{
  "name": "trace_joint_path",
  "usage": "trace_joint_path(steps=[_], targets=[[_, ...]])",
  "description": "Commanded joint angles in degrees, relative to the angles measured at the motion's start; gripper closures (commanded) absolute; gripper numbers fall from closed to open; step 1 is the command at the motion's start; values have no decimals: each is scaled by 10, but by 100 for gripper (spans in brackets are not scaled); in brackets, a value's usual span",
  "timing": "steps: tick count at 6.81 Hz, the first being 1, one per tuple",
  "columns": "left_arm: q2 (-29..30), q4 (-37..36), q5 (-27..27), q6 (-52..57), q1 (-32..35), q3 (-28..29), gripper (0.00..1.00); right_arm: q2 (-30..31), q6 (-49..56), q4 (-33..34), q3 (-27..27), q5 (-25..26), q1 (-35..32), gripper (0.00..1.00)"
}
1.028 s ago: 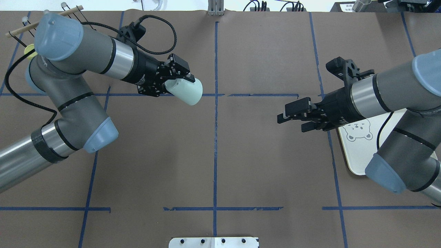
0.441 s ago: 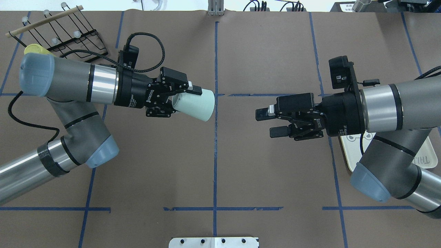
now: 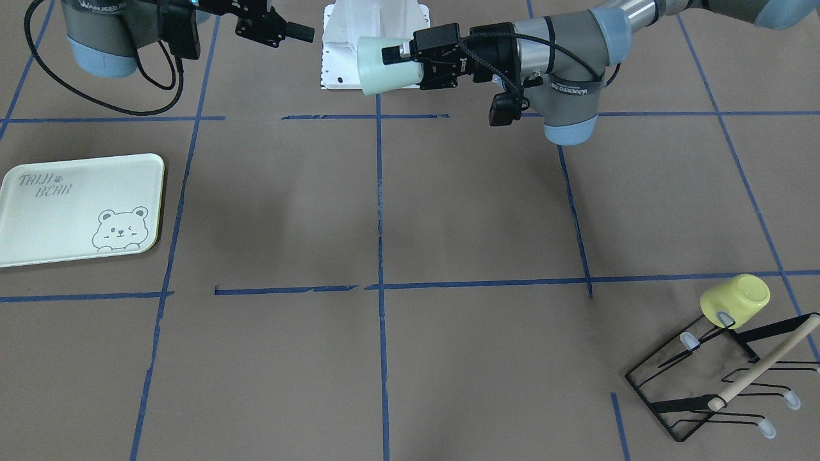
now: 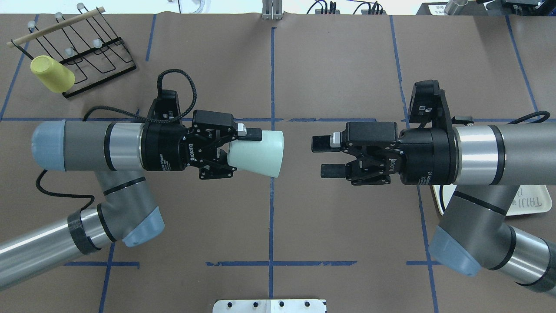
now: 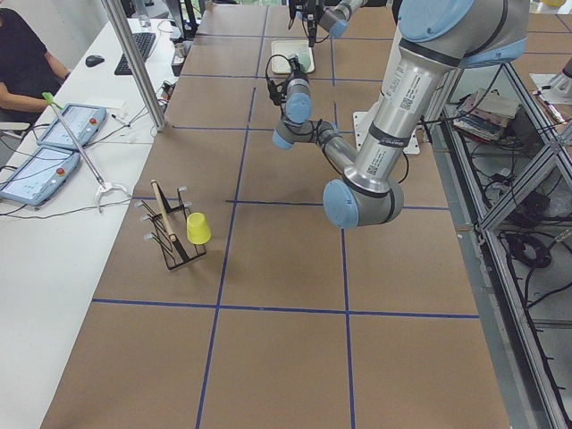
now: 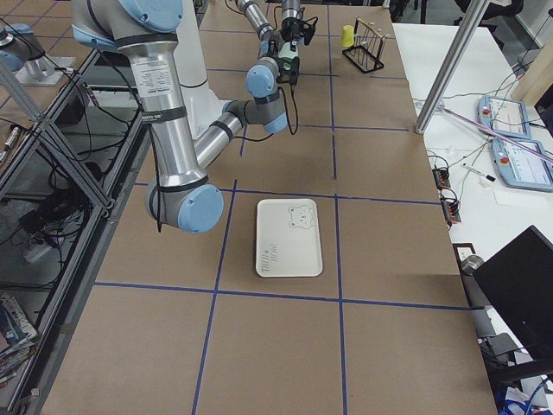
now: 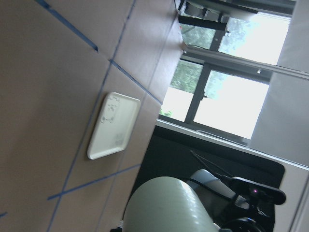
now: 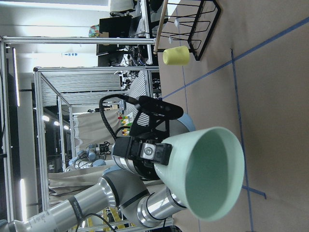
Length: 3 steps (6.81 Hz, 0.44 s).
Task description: Left arm grabs green cup and hands to right arm on tray
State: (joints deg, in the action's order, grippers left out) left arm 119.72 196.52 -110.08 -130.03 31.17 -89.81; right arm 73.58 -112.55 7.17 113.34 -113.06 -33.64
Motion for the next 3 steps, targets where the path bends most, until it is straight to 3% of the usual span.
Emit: trace_joint_path(steps=[1, 3], targets=[[-7, 81, 33, -21, -31, 2, 98, -16, -2, -7, -1, 35, 15, 0], [-8, 99, 57, -22, -44, 2, 97, -34, -2, -7, -2, 54, 25, 0]])
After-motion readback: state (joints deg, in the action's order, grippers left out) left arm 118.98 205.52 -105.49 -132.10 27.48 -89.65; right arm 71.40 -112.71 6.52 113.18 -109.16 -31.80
